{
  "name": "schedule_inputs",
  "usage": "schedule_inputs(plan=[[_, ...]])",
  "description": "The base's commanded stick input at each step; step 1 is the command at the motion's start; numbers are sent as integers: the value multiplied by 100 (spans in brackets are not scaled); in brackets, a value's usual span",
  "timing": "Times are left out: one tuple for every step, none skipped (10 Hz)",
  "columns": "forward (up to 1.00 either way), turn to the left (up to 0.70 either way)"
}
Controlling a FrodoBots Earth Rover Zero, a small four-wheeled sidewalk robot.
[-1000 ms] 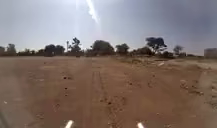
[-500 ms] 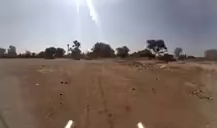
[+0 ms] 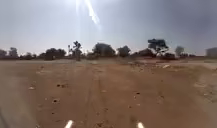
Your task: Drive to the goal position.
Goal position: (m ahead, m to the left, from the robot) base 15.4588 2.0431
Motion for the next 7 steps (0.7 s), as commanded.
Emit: schedule_inputs(plan=[[50, 0], [50, 0], [50, 0], [50, 0], [50, 0], [50, 0], [50, 0]])
